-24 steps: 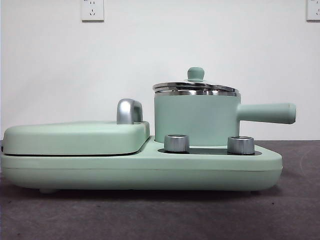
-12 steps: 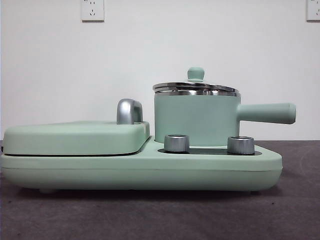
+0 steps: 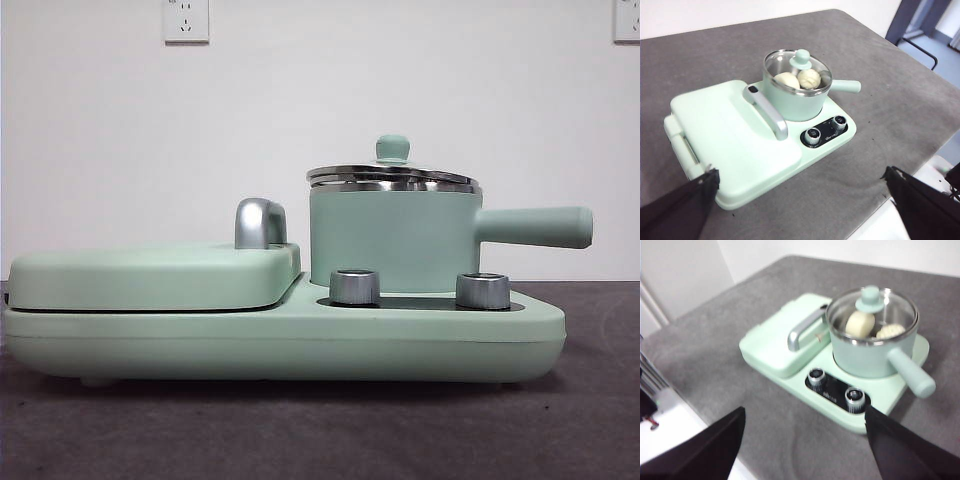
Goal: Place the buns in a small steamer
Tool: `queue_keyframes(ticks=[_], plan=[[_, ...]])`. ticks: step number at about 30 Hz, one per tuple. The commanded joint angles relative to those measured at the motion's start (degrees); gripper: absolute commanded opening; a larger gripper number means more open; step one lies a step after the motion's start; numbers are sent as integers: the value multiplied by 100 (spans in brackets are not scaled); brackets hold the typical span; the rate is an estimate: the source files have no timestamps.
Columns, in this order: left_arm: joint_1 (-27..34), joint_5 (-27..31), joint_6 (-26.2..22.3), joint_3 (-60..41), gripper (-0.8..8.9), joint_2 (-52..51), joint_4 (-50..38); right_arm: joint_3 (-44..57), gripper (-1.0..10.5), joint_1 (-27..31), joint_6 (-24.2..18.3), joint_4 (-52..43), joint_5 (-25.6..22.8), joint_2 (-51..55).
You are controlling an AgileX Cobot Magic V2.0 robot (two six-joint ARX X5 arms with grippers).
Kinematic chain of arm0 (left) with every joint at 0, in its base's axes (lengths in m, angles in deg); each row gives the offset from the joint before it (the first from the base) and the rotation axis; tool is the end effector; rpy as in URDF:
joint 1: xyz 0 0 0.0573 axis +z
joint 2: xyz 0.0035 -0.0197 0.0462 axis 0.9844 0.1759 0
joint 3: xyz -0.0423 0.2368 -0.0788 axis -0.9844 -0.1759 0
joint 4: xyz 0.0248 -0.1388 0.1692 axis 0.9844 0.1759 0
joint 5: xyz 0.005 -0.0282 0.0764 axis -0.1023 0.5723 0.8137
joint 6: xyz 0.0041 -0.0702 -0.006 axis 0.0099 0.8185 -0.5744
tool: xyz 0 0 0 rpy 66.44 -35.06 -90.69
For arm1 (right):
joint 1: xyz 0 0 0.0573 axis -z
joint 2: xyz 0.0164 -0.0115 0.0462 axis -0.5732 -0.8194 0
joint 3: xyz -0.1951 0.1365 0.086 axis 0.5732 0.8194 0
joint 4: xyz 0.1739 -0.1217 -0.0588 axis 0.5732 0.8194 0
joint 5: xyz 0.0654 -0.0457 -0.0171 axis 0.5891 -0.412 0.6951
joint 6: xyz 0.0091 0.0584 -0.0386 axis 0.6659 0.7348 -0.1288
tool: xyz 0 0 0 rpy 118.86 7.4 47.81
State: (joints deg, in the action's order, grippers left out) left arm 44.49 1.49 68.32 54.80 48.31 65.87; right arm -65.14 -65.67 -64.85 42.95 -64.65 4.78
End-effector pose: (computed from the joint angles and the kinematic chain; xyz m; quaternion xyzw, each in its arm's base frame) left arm 0.0229 -0.0248 0.3658 -0.0148 0.2252 -0.3413 0.9125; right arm 0.0075 0.0207 0.3095 0.0450 0.1914 0.3701 0.9080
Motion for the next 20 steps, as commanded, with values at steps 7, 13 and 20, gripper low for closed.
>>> queue_keyframes(ticks=[7,13,20], plan=[[-24,50,205,-490,7,-459,-289,-28,12,-31,114,-94,-4,-4],[-26,50,199,-490,7,-461,-302,-28,12,-31,114,-199,-2,-4],[-35,50,199,-560,7,-481,-341,-28,12,-31,114,-199,-2,-4]])
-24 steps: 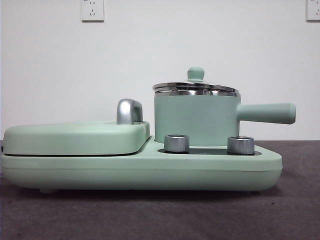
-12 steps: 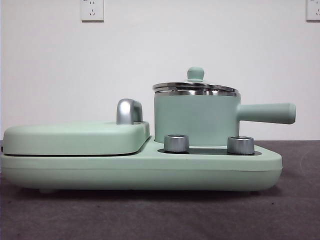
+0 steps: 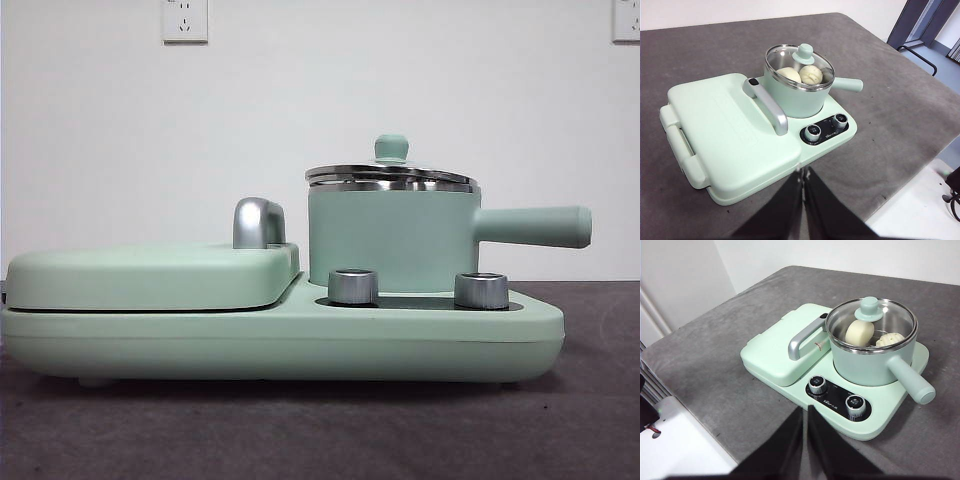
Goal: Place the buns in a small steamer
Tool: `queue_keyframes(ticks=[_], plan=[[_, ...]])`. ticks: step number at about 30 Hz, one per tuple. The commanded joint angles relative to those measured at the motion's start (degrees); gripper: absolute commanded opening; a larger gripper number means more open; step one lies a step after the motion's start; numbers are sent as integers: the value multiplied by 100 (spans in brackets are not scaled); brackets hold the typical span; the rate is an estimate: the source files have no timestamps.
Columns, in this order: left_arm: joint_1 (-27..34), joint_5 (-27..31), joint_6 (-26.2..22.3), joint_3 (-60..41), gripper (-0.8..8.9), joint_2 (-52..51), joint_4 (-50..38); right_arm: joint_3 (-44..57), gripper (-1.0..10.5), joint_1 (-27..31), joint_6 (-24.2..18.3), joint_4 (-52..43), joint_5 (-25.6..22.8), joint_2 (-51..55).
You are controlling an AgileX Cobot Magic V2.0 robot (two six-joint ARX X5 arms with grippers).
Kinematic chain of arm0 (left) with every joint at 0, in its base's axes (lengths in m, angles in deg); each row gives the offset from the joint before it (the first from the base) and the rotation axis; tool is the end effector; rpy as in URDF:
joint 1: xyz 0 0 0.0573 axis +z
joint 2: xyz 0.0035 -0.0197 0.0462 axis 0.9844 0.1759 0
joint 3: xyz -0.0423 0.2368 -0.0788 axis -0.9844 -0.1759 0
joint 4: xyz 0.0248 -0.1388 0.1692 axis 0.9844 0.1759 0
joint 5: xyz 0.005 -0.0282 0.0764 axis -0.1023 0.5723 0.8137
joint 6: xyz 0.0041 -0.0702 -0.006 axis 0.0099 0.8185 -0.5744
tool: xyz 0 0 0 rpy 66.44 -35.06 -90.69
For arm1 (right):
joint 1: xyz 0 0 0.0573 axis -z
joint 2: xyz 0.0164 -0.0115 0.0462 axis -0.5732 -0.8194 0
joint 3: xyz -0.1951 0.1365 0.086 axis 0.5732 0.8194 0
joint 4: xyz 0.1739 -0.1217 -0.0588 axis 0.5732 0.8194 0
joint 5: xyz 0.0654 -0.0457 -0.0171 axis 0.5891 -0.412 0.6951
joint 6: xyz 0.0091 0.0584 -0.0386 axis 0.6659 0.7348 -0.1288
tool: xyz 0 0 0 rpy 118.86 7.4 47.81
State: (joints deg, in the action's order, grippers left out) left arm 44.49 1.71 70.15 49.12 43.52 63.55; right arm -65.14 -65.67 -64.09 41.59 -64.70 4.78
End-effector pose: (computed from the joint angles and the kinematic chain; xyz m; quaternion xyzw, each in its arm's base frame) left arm 0.0183 -0.0213 0.3480 -0.0322 0.2186 -0.3379 0.9149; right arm 0.0083 0.0211 0.3122 0.0527 0.1823 0.3701 0.9094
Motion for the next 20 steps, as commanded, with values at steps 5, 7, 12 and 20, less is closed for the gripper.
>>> queue_keyframes(ticks=[5,7,12,20], plan=[[85,28,15,-448,7,-90,-387,-28,12,-31,37,-63,2,-4],[365,9,15,-925,7,-302,-809,-28,12,-31,37,-63,2,-4],[1421,44,-44,-2251,7,-1104,-2039,-28,12,-31,37,-63,2,-4],[2586,50,-85,-4374,7,-2291,-4052,-28,12,-31,37,-63,2,-4]])
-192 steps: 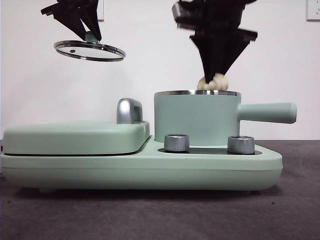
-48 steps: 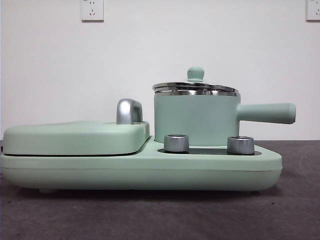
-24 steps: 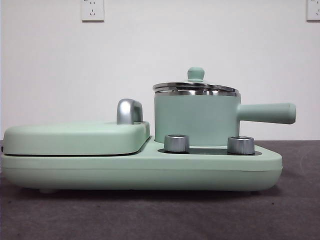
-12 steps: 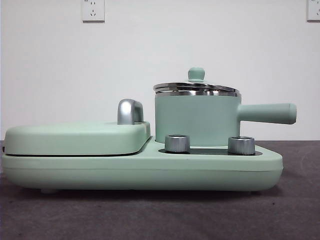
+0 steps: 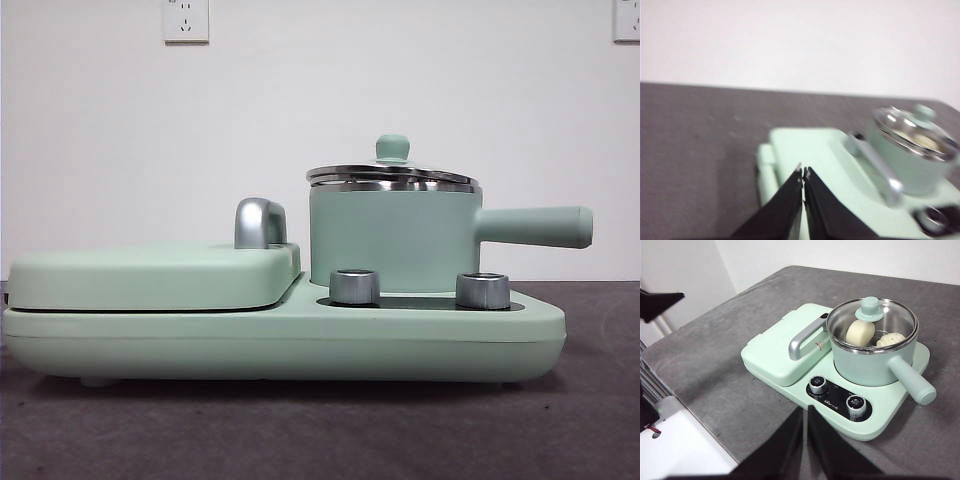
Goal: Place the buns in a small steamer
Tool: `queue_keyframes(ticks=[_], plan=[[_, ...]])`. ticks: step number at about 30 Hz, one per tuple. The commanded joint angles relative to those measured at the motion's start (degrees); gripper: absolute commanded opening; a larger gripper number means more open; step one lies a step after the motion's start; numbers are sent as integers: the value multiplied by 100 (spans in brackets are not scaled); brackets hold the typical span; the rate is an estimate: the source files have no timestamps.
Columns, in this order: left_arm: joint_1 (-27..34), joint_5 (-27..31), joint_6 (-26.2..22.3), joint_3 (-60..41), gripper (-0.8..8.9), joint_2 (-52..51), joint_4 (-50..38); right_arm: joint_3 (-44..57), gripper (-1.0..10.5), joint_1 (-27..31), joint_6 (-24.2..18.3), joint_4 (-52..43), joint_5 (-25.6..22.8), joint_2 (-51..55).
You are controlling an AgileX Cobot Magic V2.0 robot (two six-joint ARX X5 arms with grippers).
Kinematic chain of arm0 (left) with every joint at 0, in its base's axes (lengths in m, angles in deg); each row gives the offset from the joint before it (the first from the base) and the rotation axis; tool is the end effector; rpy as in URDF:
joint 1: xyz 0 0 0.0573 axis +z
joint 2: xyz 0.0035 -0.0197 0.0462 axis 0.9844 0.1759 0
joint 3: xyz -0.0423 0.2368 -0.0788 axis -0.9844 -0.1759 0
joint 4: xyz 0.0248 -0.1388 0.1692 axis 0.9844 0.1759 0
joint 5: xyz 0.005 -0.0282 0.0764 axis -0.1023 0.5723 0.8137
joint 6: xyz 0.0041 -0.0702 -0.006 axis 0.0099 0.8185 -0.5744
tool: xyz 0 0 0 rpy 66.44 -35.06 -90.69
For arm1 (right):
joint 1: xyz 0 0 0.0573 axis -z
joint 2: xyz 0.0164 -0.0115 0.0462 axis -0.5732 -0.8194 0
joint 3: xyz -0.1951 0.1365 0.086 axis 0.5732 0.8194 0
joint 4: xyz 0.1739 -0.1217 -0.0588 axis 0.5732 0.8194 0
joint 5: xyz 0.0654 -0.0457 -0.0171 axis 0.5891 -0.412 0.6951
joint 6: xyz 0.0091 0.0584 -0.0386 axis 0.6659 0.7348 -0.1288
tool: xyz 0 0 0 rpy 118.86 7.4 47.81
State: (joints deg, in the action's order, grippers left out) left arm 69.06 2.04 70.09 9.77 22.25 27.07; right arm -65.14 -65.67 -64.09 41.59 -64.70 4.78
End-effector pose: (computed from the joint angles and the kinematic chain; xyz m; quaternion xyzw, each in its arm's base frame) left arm 0.0605 -0.0181 0.2479 -0.0841 0.0480 -0.1494 0.9840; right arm 0.0083 0.0211 0.3122 0.0527 0.1823 0.3701 0.9094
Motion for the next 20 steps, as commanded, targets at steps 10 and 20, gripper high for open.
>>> queue_keyframes(ticks=[10,20], plan=[[931,280,-481,-1751,7,-393,-929,-28,12,-28,37,-63,2,-4],[1023,601,-737,-2253,7,-393,-1207,-28,12,-31,37,-63,2,-4]])
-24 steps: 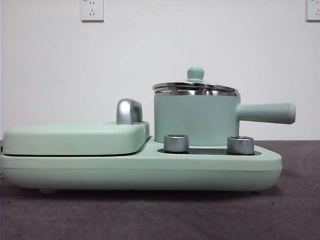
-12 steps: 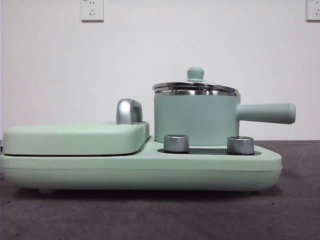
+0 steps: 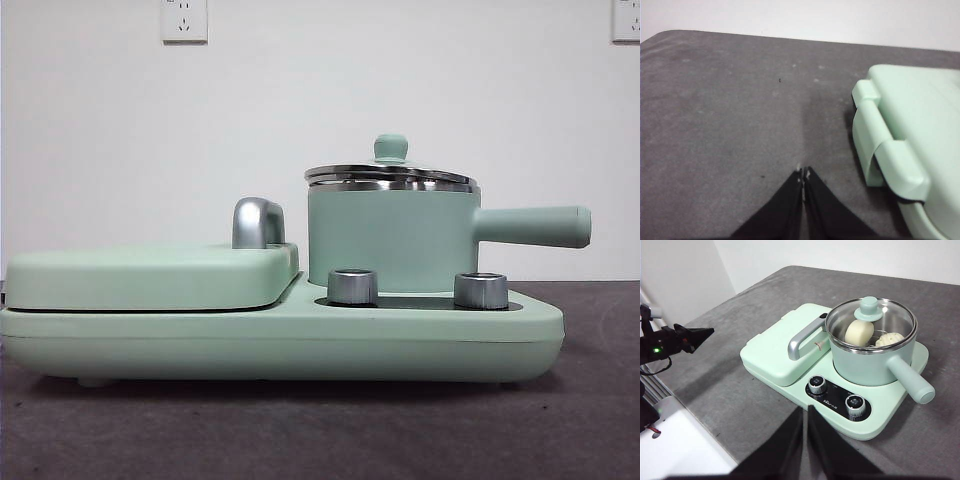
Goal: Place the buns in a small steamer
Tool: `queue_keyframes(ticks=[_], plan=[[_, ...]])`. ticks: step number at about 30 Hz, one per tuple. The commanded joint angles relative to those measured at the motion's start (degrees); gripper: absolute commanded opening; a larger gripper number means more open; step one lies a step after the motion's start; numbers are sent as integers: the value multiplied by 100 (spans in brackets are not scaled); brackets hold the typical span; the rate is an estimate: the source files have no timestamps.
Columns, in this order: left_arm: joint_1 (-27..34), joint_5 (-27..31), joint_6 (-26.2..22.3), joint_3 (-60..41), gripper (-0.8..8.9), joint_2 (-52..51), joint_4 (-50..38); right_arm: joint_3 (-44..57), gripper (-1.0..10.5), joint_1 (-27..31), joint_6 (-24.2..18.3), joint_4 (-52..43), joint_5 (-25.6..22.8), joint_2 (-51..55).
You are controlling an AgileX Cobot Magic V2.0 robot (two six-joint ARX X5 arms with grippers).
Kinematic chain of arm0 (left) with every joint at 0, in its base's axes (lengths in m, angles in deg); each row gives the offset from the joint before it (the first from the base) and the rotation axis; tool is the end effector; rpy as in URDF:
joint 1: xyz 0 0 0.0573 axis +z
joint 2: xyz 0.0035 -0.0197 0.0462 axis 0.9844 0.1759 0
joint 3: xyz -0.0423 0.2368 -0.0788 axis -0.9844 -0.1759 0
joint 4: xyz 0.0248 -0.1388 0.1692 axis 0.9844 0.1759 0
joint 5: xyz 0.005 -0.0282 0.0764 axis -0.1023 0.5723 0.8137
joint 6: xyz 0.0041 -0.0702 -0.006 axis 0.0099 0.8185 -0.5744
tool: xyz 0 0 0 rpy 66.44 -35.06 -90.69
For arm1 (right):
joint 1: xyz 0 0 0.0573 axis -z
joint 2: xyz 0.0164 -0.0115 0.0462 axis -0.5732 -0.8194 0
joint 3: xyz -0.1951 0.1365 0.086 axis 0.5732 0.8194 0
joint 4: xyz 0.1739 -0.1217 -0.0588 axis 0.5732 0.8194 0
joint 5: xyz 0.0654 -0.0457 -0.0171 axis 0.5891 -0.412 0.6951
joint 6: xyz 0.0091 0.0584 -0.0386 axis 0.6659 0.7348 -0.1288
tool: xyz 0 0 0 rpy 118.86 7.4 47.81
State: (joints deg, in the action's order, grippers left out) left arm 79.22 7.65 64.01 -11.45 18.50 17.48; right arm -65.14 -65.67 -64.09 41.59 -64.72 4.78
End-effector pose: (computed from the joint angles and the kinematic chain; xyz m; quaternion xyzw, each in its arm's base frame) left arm 0.0926 -0.0022 0.1563 -0.0338 0.1040 -0.0125 0.9939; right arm 0.0083 0.0211 0.3122 0.0527 0.1823 0.3699 0.9095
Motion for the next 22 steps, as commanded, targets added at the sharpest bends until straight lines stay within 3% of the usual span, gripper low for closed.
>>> queue_keyframes(ticks=[1,3,22], plan=[[7,42,-122,-212,7,-17,-378,-28,12,-31,37,-61,4,-4],[7,94,-76,-389,7,-17,-726,-28,12,-31,37,-61,4,-4],[4,308,-15,-409,7,-17,-734,-31,12,-31,37,-61,4,-4]])
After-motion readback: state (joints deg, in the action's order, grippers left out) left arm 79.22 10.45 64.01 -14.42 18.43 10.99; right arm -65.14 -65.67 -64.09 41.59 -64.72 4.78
